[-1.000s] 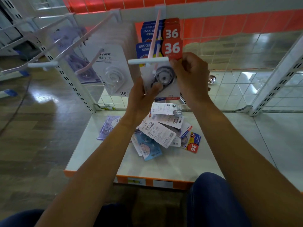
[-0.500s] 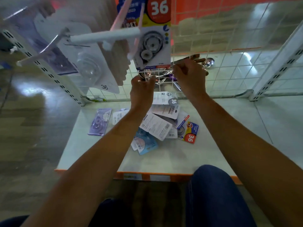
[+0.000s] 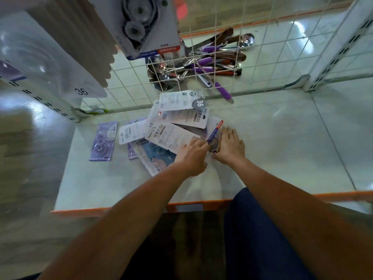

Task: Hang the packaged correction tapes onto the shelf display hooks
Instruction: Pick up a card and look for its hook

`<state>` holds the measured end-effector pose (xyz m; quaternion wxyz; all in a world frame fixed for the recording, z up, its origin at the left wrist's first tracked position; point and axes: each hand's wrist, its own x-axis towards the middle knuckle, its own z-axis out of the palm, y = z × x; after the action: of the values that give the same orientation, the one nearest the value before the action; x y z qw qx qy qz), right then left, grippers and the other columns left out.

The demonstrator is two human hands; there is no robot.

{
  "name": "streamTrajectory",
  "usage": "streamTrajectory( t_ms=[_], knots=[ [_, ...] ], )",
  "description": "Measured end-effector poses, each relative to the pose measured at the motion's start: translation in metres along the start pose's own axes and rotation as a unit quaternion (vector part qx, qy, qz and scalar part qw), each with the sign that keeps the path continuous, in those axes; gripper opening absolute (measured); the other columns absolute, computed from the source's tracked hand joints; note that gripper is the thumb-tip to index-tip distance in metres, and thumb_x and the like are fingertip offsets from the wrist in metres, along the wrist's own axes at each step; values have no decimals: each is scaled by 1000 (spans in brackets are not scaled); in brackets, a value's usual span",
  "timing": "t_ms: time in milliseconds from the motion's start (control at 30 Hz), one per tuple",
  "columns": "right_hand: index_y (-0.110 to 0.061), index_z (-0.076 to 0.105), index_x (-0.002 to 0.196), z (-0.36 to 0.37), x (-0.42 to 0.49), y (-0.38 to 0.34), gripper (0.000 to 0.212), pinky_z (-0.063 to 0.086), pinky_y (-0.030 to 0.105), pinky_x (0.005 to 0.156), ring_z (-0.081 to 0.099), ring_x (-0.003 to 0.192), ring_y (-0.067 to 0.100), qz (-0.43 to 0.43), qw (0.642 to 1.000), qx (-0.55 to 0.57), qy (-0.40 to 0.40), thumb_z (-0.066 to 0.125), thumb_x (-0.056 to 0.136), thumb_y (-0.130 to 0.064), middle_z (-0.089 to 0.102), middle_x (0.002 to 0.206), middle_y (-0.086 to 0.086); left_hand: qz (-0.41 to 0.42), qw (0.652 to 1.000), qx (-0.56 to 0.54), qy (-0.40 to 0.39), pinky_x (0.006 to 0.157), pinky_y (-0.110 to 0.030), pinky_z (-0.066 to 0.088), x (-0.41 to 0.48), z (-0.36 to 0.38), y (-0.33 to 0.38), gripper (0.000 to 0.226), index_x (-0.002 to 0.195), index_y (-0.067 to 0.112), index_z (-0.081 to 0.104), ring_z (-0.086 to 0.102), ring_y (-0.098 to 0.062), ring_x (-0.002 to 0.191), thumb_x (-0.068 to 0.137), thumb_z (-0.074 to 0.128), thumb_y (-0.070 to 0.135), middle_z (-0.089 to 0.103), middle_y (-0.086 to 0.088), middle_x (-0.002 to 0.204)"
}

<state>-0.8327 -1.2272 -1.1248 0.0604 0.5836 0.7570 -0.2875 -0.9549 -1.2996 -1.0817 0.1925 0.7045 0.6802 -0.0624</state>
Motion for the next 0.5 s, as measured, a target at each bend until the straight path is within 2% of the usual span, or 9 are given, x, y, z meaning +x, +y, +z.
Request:
streamTrajectory(
  t_ms=[67,133,200,300,367,433,500],
  knots=[
    [-10,2,151,2,4,1,111,17,50,114,1,148,24,0,1000,-11,-13,73,75,-48,4,160,7,-1,1000,30,-7,110,-42,31,2,4,-1,58,138,17,42,24,-21,140,86,63,31,35,-2,148],
    [-10,10,149,1,4,-1,110,23,49,111,15,144,29,0,1000,-28,7,75,71,-51,18,154,12,-8,1000,22,-2,112,-42,29,2,4,-2,58,139,17,41,23,-21,141,87,63,31,34,-3,149],
    [-9,26,140,2,0,-3,99,32,46,102,33,129,33,3,997,-58,44,74,68,-56,34,138,15,-21,1000,4,11,112,-40,27,1,3,-3,56,138,17,42,22,-20,140,87,62,30,35,-2,148],
    [-7,41,124,6,-12,-6,73,39,42,92,40,117,33,26,996,-59,69,70,75,-52,41,126,15,-28,999,-11,13,113,-39,23,-3,3,-3,56,139,17,42,19,-19,142,88,62,28,35,-1,149],
    [-6,44,122,6,-20,-6,50,43,41,88,46,114,36,57,996,28,58,63,86,-35,41,126,17,-32,999,-25,7,115,-39,21,-6,3,-4,57,140,19,41,17,-19,144,88,63,27,34,-1,149],
    [-5,53,119,-1,-29,-6,34,44,39,84,53,108,39,88,985,148,32,56,90,-20,50,122,20,-37,999,-35,-2,116,-39,21,-10,2,-4,60,142,20,39,15,-19,145,88,64,27,33,-1,151],
    [-5,64,101,-13,-41,-5,18,46,36,75,59,100,38,94,968,227,44,55,86,-11,63,103,19,-44,998,-46,-5,115,-38,22,-14,-1,-5,62,143,19,37,17,-19,144,88,64,27,33,-2,151]
  ],
)
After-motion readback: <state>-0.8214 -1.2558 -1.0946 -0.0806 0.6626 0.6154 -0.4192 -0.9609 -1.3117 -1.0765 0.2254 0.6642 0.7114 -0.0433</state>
